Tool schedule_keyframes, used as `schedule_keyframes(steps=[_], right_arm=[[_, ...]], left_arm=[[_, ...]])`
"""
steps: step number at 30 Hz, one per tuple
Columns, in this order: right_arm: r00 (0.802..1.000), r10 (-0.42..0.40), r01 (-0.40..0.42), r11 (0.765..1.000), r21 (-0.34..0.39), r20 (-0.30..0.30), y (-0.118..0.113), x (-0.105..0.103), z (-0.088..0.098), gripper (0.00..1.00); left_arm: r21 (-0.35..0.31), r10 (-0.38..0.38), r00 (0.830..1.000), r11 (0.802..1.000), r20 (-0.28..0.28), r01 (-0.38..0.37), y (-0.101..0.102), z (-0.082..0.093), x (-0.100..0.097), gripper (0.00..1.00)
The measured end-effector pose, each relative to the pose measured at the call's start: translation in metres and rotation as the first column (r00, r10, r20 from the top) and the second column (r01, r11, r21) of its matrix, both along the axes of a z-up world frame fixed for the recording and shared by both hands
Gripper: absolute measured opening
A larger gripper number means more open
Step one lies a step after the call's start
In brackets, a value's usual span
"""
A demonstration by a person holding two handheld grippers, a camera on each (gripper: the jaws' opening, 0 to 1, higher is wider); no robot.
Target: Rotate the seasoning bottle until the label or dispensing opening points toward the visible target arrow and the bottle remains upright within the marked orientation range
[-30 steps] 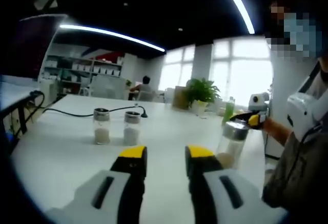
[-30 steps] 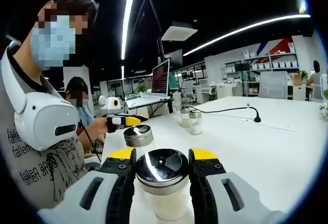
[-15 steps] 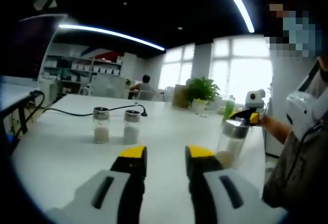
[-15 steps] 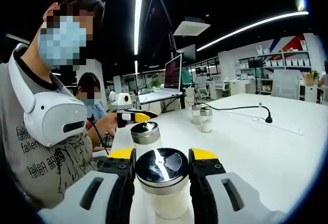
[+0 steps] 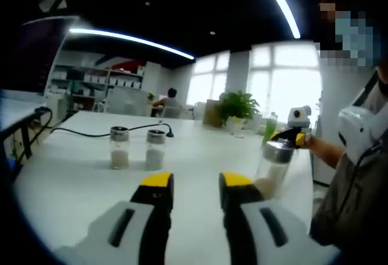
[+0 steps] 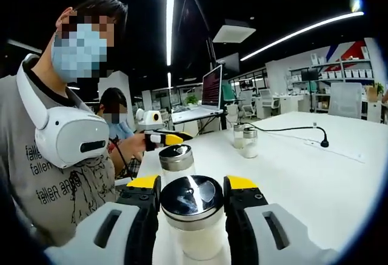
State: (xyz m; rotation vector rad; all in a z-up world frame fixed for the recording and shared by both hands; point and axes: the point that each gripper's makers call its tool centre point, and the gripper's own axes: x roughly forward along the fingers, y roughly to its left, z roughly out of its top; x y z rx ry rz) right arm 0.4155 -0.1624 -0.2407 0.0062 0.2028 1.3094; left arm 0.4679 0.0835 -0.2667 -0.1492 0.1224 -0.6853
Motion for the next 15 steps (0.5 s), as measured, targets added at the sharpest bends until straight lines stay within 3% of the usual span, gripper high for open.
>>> schedule_keyframes(steps=[2, 4, 6, 8, 10, 15], right_arm=[[1.000, -0.024, 0.024, 1.000, 0.012, 0.008, 0.001, -0.001, 0.002, 0.57], [0.998, -0.068, 0.068, 0.997, 0.040, 0.008, 0.002, -0.001, 0.008, 0.63], [0.993, -0.115, 0.114, 0.992, 0.056, 0.022, 0.002, 0.000, 0.012, 0.61], [0.972, -0.233, 0.233, 0.969, 0.081, 0.001, -0.002, 0.011, 0.016, 0.55], [0.958, -0.283, 0.288, 0.947, 0.141, -0.048, 0.000, 0.009, 0.023, 0.55], [0.922, -0.385, 0.386, 0.908, 0.165, -0.036, 0.000, 0.005, 0.029, 0.55]], left_arm=[[-0.003, -0.004, 1.000, 1.000, 0.001, 0.004, -0.001, 0.000, 0.000, 0.31], [-0.005, -0.006, 1.000, 1.000, 0.001, 0.006, -0.001, 0.001, -0.001, 0.31], [-0.006, -0.005, 1.000, 1.000, 0.003, 0.005, -0.001, 0.001, -0.001, 0.31], [-0.007, -0.004, 1.000, 1.000, 0.004, 0.004, -0.001, 0.001, 0.000, 0.31], [-0.004, -0.004, 1.000, 1.000, 0.006, 0.004, -0.001, 0.001, -0.001, 0.31], [0.002, -0.003, 1.000, 1.000, 0.001, 0.003, -0.002, -0.002, -0.002, 0.31]])
